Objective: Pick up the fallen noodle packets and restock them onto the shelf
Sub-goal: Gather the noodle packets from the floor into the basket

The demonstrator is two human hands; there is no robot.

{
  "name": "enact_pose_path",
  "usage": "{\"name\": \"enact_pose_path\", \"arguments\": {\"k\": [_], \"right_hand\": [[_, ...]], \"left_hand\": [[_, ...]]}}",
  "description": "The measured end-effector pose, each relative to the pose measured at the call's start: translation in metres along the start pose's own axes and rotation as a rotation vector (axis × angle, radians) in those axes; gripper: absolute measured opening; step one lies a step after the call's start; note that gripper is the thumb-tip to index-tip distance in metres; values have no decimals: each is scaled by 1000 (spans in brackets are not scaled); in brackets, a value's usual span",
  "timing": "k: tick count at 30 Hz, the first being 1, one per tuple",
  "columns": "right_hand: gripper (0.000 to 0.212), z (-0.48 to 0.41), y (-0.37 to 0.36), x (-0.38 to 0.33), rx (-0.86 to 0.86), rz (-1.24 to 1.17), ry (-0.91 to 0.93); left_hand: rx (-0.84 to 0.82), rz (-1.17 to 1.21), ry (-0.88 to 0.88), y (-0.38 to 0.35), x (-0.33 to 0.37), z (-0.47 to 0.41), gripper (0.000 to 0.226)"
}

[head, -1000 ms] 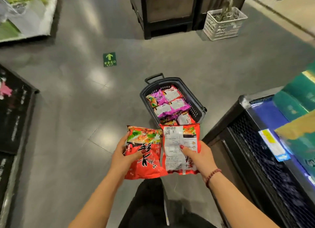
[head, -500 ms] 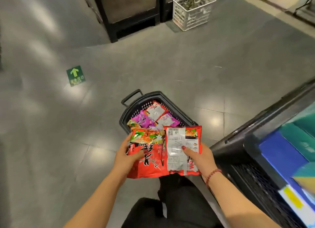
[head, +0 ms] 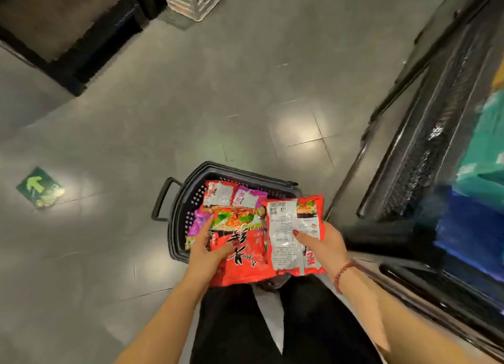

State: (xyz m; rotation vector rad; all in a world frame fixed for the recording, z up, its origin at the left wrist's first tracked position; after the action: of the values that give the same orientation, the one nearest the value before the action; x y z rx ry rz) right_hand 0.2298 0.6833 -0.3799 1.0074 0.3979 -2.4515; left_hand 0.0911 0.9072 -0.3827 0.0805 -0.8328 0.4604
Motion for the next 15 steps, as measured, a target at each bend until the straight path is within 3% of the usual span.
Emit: {"name": "enact_pose_path", "arguments": {"k": [8,15], "right_hand": [[21,-73,-37,53,259,-184,-75],[24,-174,-43,107,351,-121,-81]], "left_hand": [[-184,-163,28,48,2,-118,76],[-234,-345,-45,70,-35,-221,77]]}}
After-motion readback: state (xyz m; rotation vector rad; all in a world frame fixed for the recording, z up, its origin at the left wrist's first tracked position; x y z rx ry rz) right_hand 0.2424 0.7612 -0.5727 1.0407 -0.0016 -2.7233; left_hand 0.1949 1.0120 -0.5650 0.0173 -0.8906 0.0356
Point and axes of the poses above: each hand's wrist, its own z-axis away from the middle knuckle, its own y-axis out of the back of the hand, x = y × z, the point moved 3 cm from there along -z, towards the middle knuckle, and after that the axes turned 14 degrees about -x, right-handed, at the moved point
